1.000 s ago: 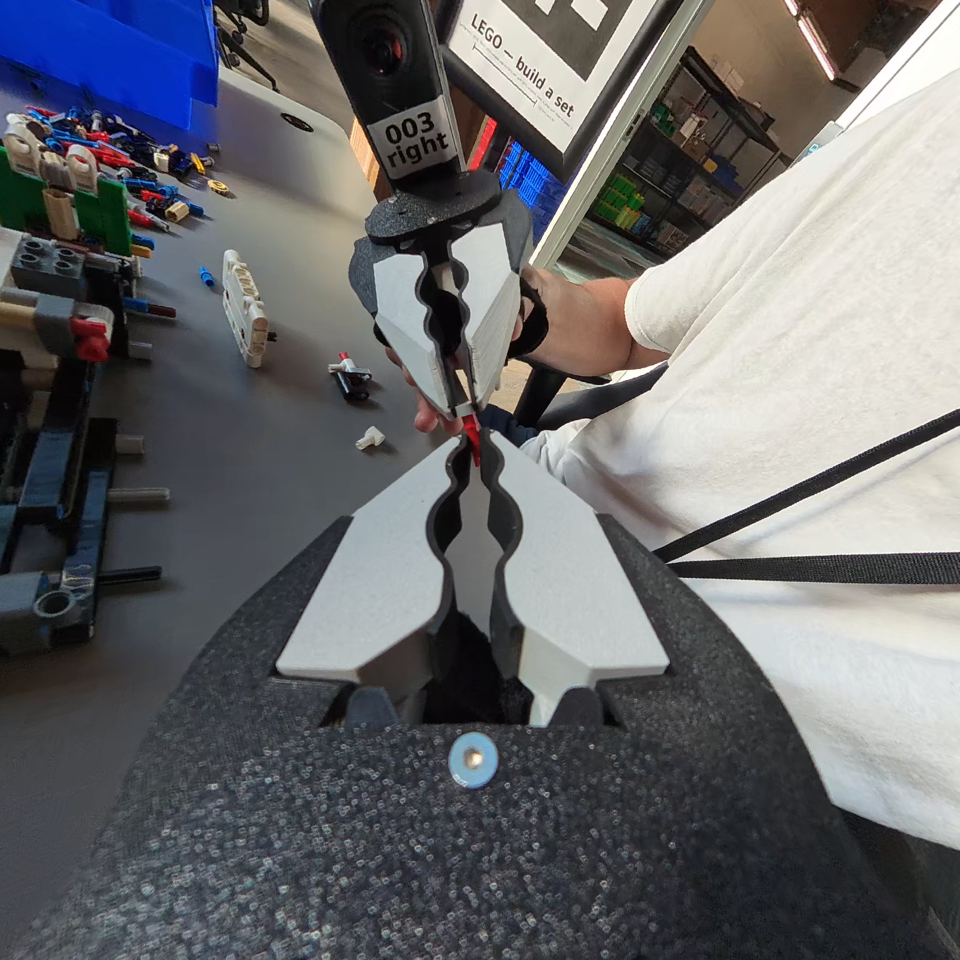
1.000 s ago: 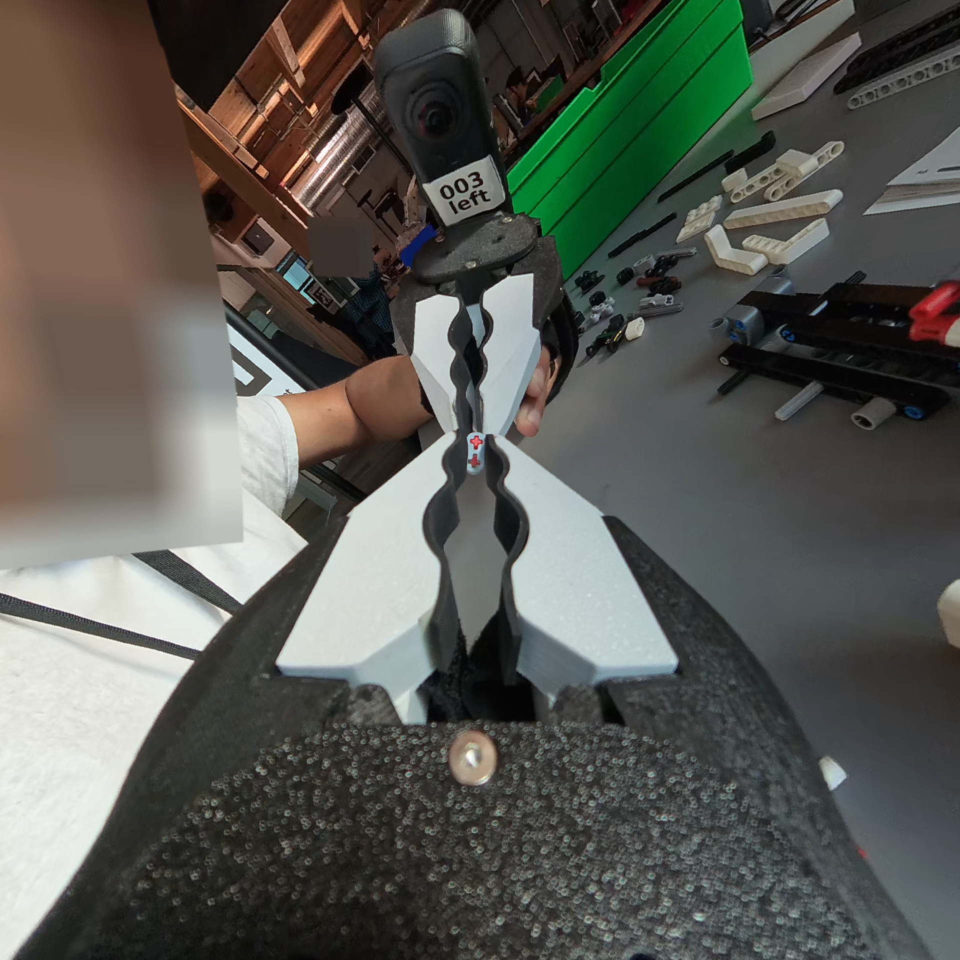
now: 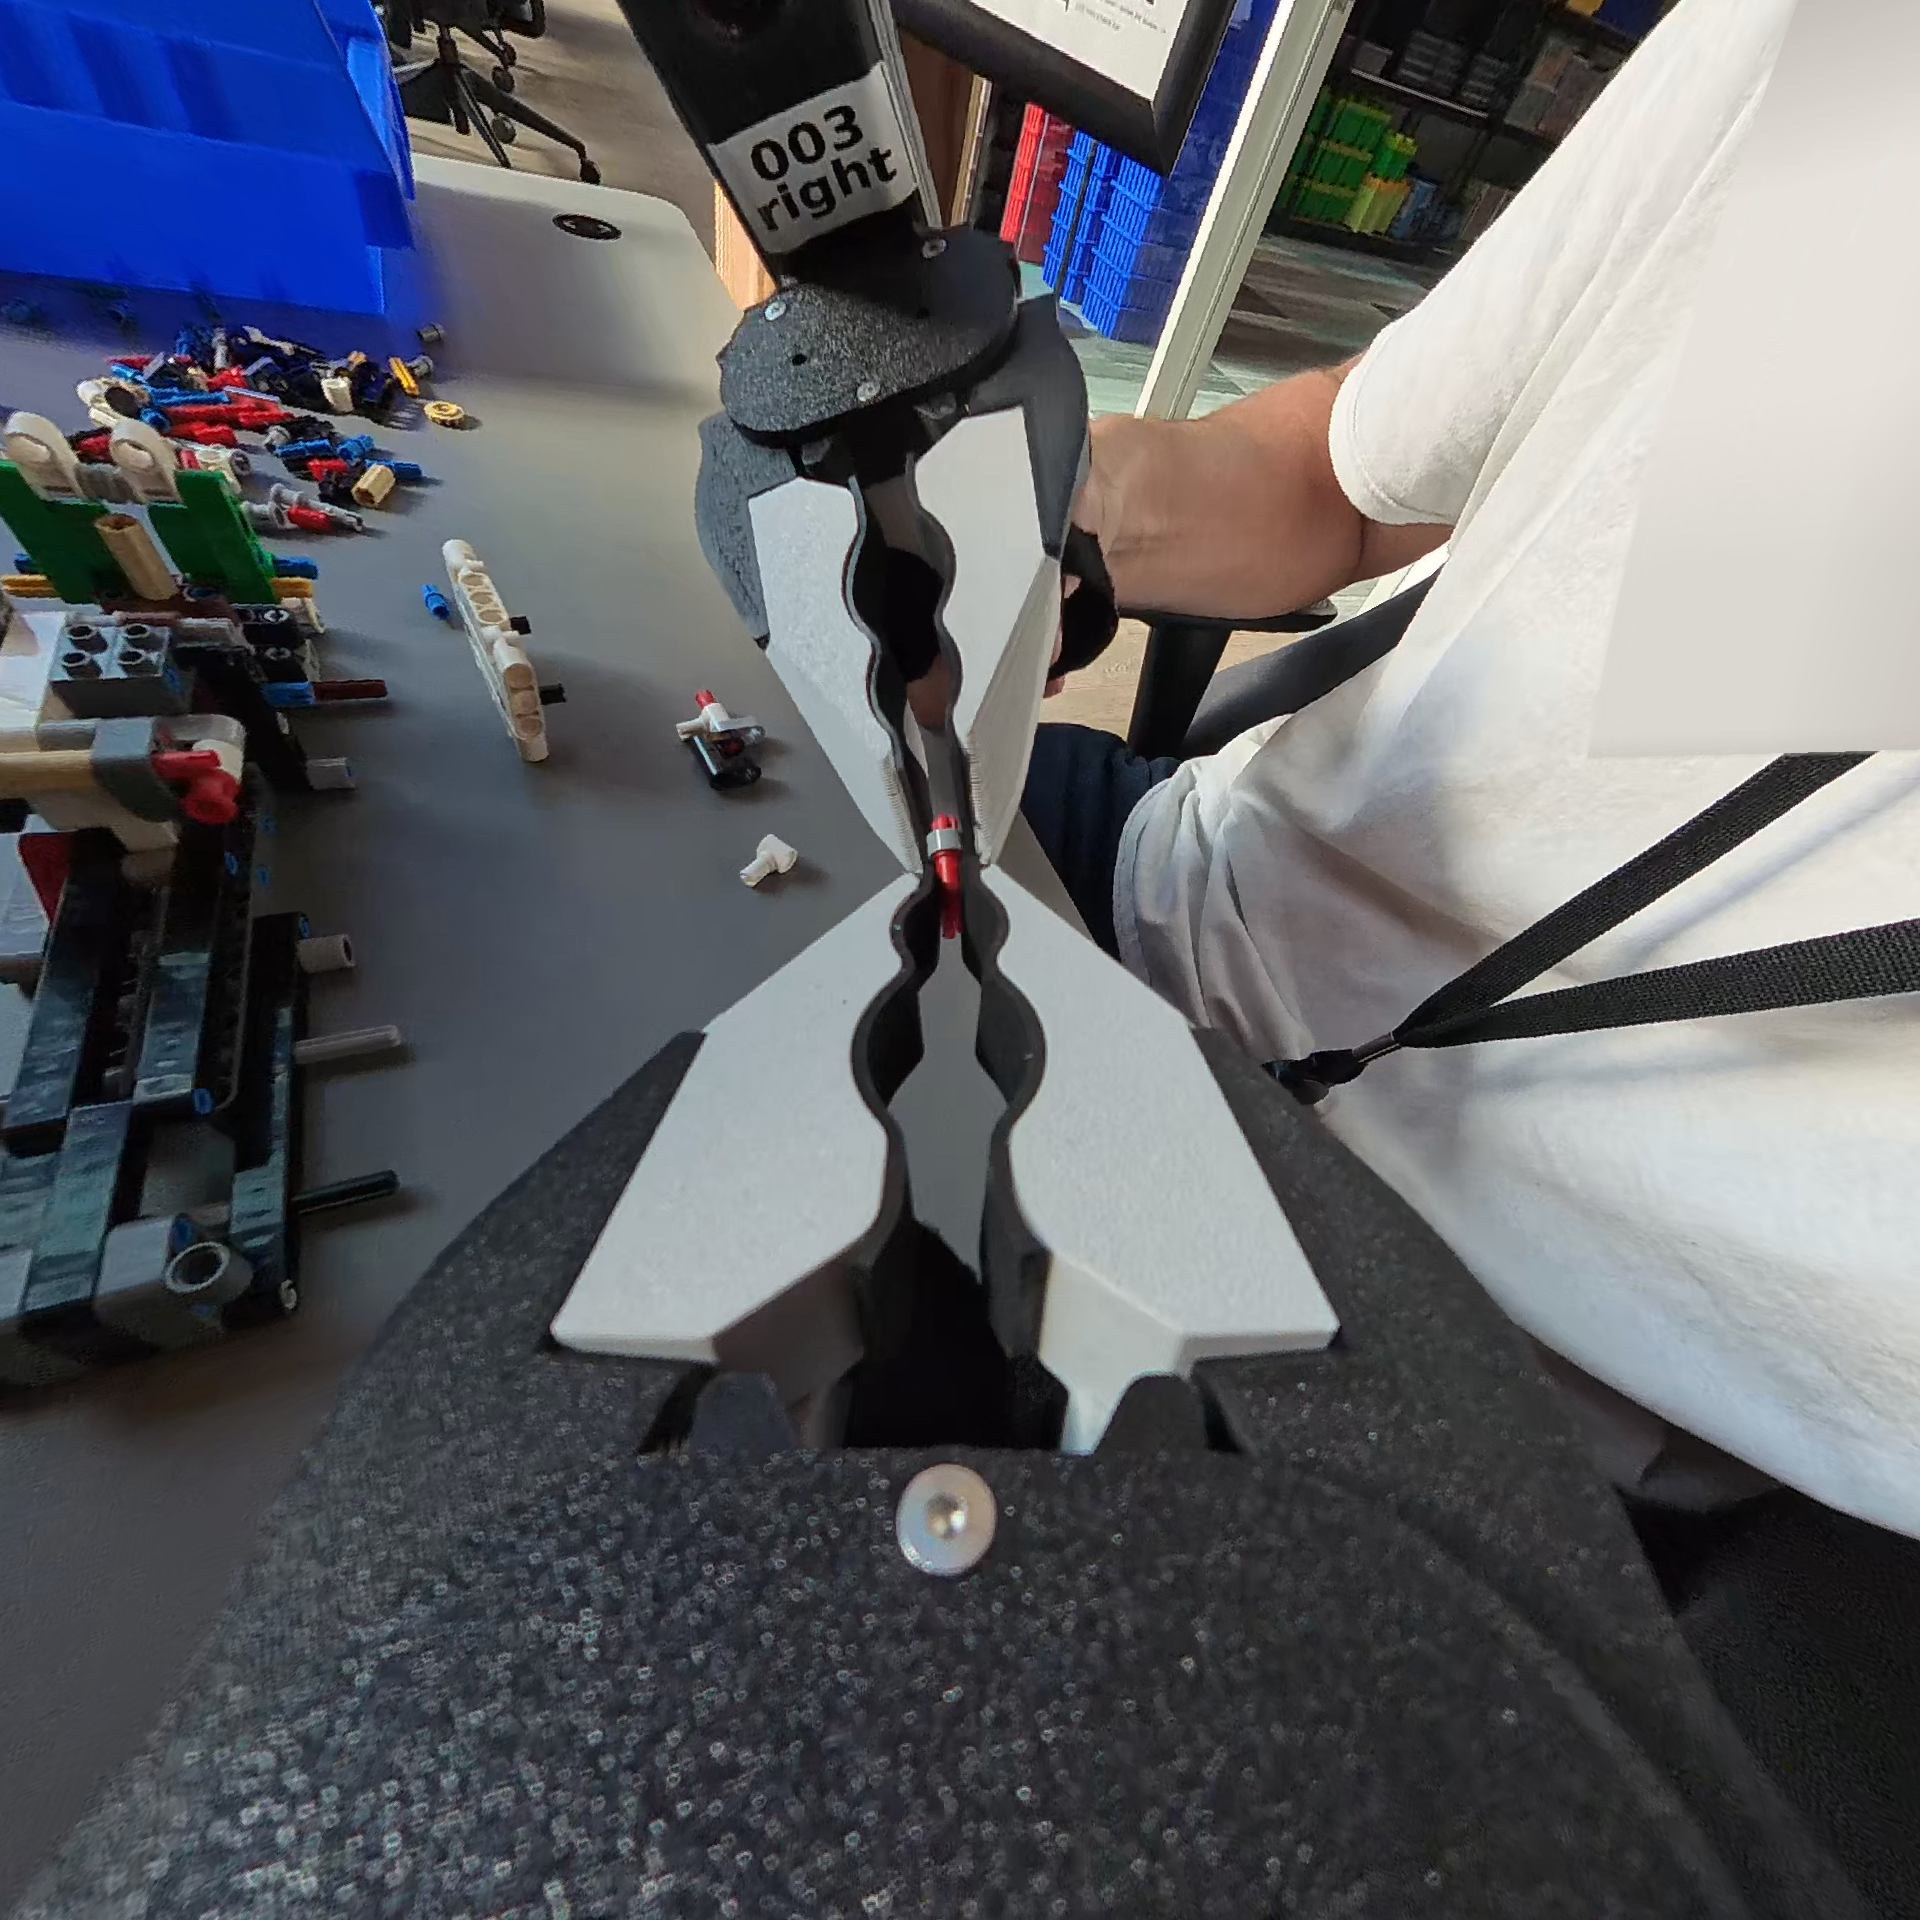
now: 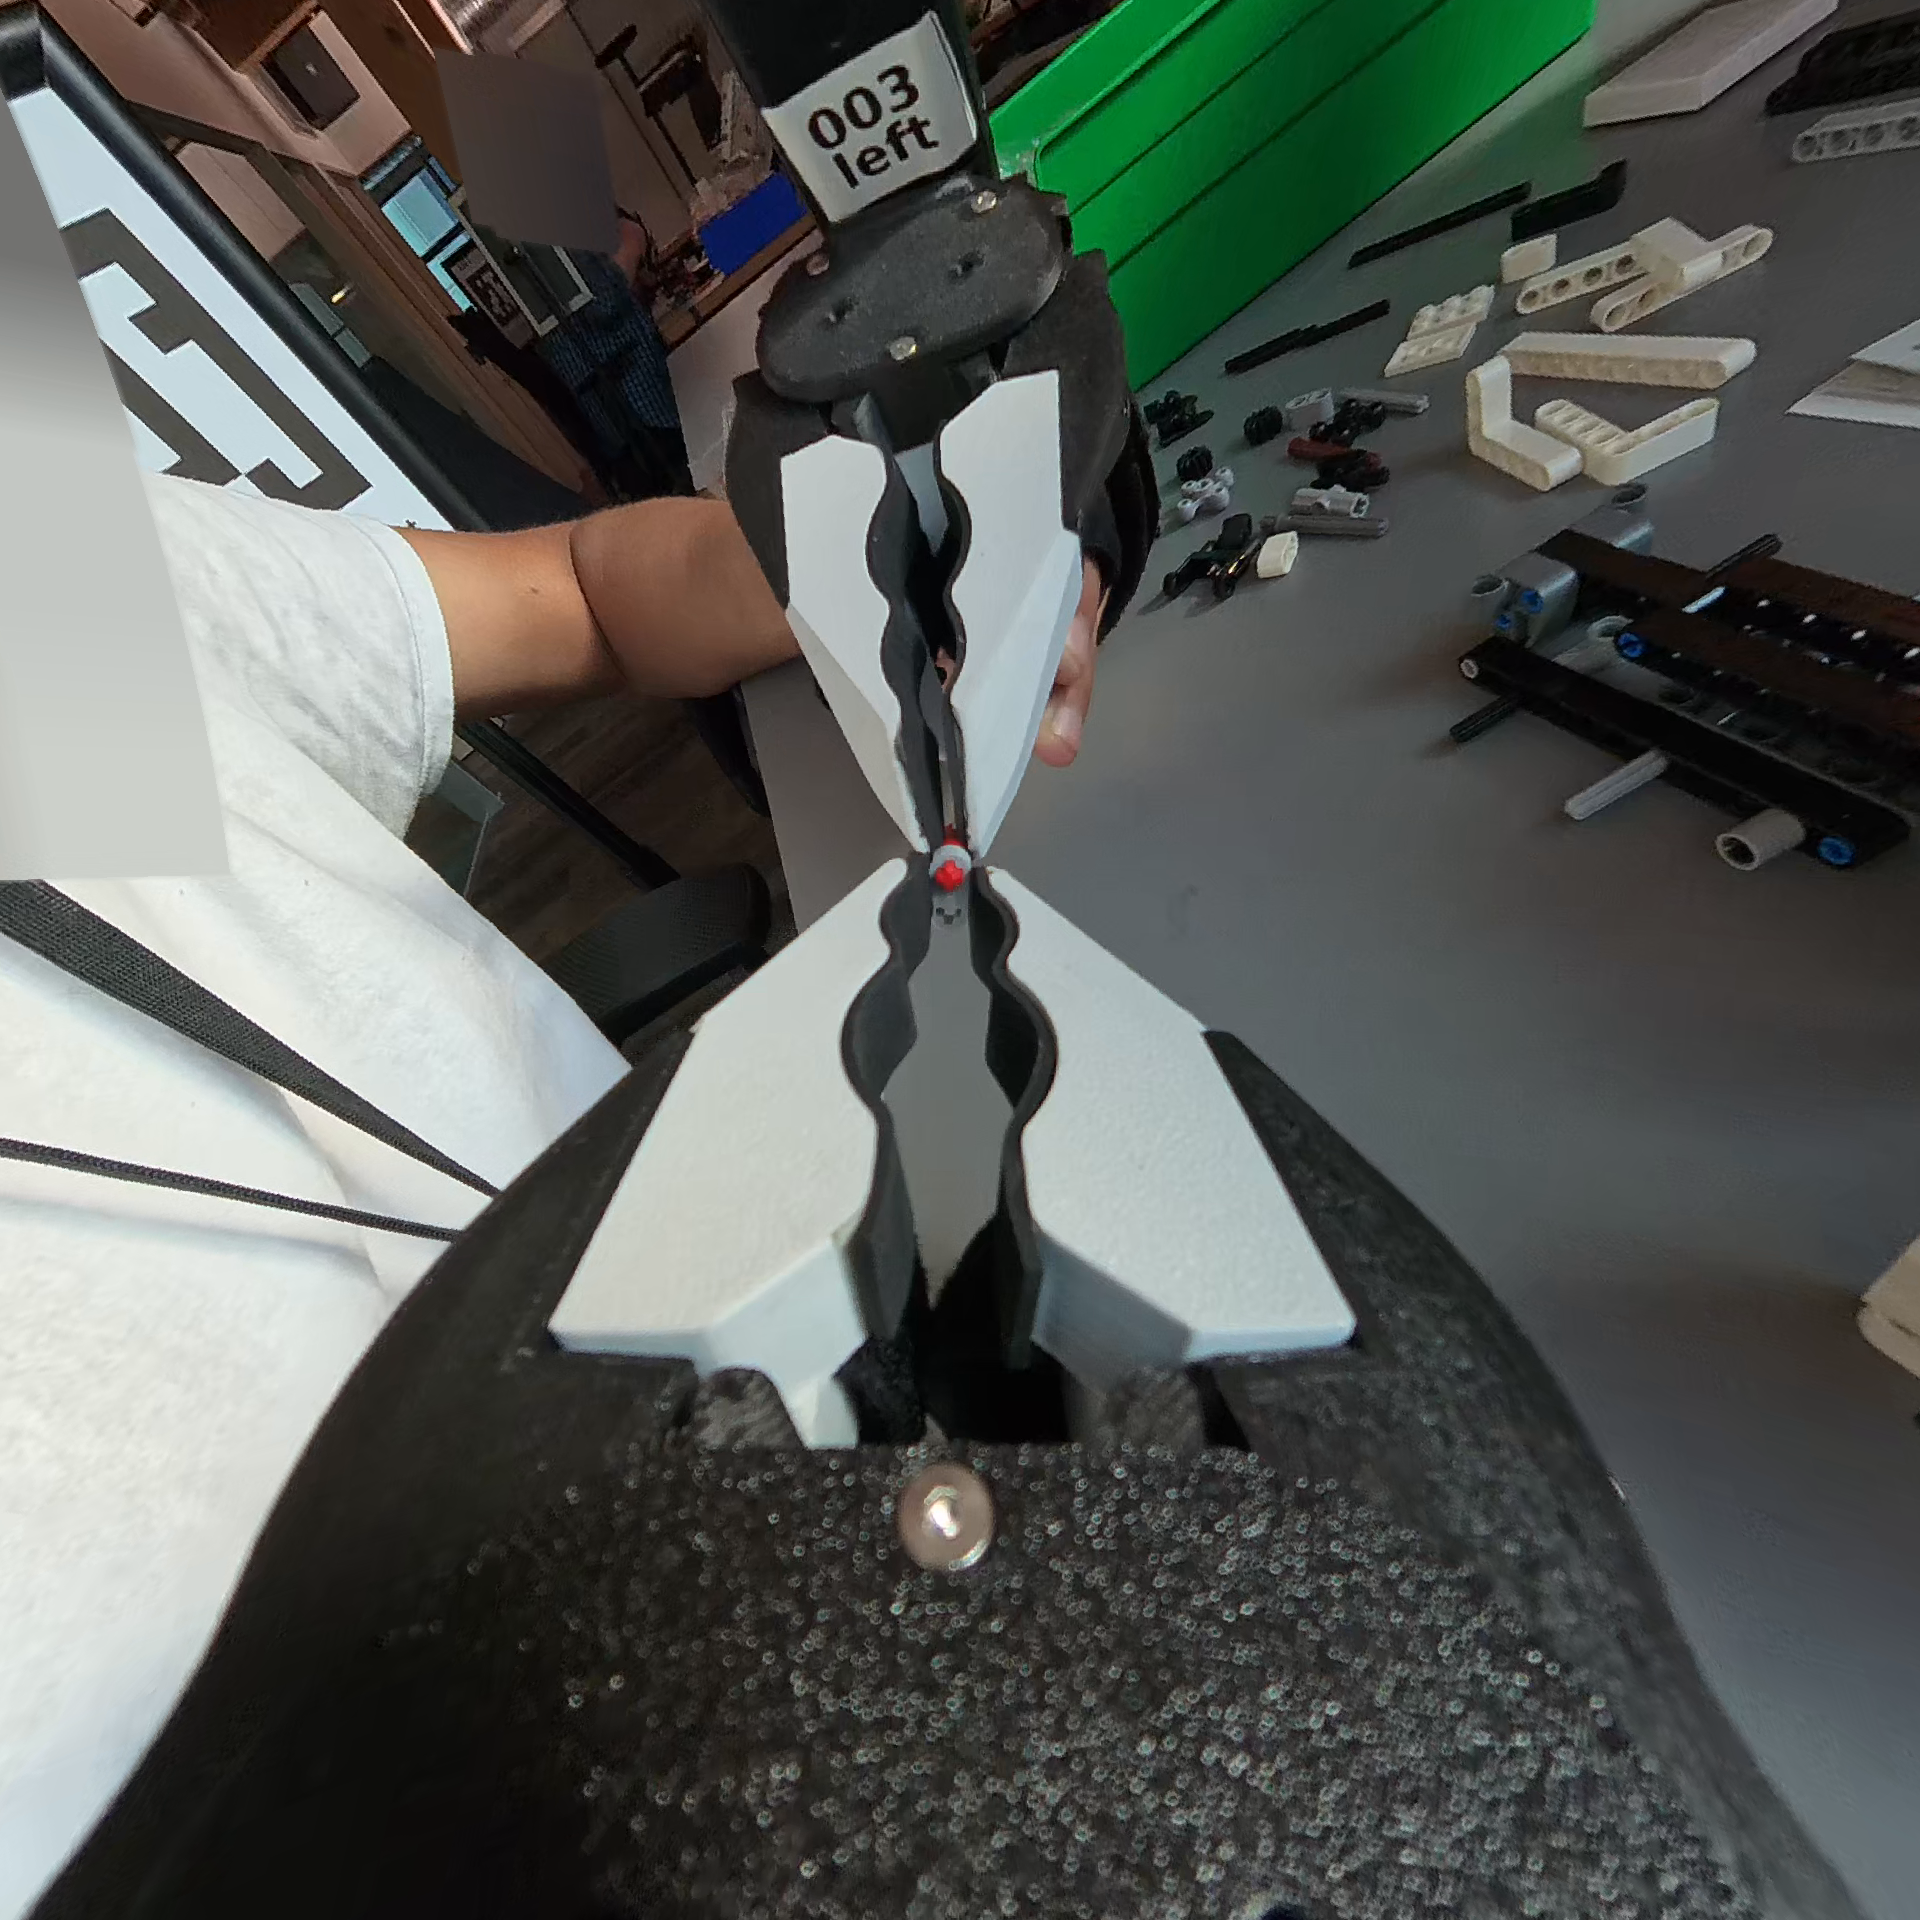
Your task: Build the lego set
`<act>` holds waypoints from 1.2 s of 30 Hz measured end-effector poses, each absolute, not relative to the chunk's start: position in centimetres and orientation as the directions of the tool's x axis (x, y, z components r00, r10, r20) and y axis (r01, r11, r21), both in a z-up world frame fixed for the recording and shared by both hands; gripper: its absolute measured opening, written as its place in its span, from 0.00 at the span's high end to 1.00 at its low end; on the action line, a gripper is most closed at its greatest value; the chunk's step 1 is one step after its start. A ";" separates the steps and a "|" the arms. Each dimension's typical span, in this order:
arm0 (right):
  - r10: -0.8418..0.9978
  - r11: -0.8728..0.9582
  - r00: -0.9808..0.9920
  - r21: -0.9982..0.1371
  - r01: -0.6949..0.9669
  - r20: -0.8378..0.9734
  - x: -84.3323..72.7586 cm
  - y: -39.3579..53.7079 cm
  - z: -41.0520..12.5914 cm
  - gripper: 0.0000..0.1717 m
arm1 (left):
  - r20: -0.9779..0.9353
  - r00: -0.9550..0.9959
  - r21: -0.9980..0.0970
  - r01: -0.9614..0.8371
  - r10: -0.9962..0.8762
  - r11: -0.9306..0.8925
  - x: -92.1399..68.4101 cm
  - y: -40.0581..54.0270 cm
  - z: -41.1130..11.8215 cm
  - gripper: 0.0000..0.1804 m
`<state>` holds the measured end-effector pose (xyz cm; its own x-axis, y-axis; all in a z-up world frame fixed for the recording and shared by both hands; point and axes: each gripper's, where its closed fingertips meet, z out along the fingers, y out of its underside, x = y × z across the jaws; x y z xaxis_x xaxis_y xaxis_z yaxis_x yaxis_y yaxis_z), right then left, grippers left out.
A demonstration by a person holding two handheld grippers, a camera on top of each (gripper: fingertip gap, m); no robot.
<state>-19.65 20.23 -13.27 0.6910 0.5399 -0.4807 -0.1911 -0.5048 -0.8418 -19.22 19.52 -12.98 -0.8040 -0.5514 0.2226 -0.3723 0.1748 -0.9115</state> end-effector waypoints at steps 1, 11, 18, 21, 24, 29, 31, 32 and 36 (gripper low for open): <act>0.539 -0.500 0.690 -0.843 -0.198 -0.482 -19.6 20.3 -13.2 0.97 | 0.227 -0.804 -0.913 -0.373 -0.550 0.168 -19.2 19.6 -12.9 1.00; 0.516 -0.507 0.716 -0.841 -0.186 -0.469 -18.8 20.0 -13.5 0.93 | 0.223 -0.782 -0.889 -0.408 -0.581 0.208 -19.1 20.4 -13.9 0.99; 0.442 -0.471 0.851 -0.881 -0.049 -0.283 -14.6 18.0 -13.3 0.91 | 0.297 -0.744 -0.860 -0.481 -0.599 0.171 -18.7 21.0 -14.3 0.99; 0.383 -0.494 0.915 -0.865 0.085 -0.128 -12.0 16.7 -14.3 0.91 | 0.319 -0.741 -0.857 -0.492 -0.590 0.155 -18.7 21.0 -14.2 0.99; 0.347 -0.514 0.934 -0.850 0.114 -0.084 -10.4 15.9 -15.4 0.90 | 0.351 -0.731 -0.851 -0.510 -0.585 0.127 -18.5 21.2 -14.1 0.99; 0.279 -0.544 0.952 -0.838 0.047 -0.127 -9.2 15.6 -16.6 0.85 | 0.391 -0.713 -0.841 -0.533 -0.583 0.089 -18.2 21.5 -13.9 0.99; 0.270 -0.553 0.956 -0.831 0.058 -0.112 -9.3 15.7 -17.0 0.83 | 0.402 -0.699 -0.833 -0.548 -0.592 0.081 -18.0 21.6 -14.1 0.99; 0.277 -0.560 0.957 -0.824 0.084 -0.091 -9.5 15.8 -17.3 0.83 | 0.409 -0.693 -0.827 -0.556 -0.594 0.079 -17.9 21.7 -14.2 0.99; 0.304 -0.600 0.951 -0.786 0.152 -0.049 -9.9 16.2 -18.1 0.81 | 0.413 -0.690 -0.823 -0.562 -0.594 0.080 -17.9 21.7 -14.3 0.99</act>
<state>-9.86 16.17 -18.15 0.9513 0.3044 -0.0487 0.1517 -0.5997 -0.7857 -17.91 21.67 -14.26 -0.6901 -0.5941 0.4133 -0.5619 0.0799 -0.8234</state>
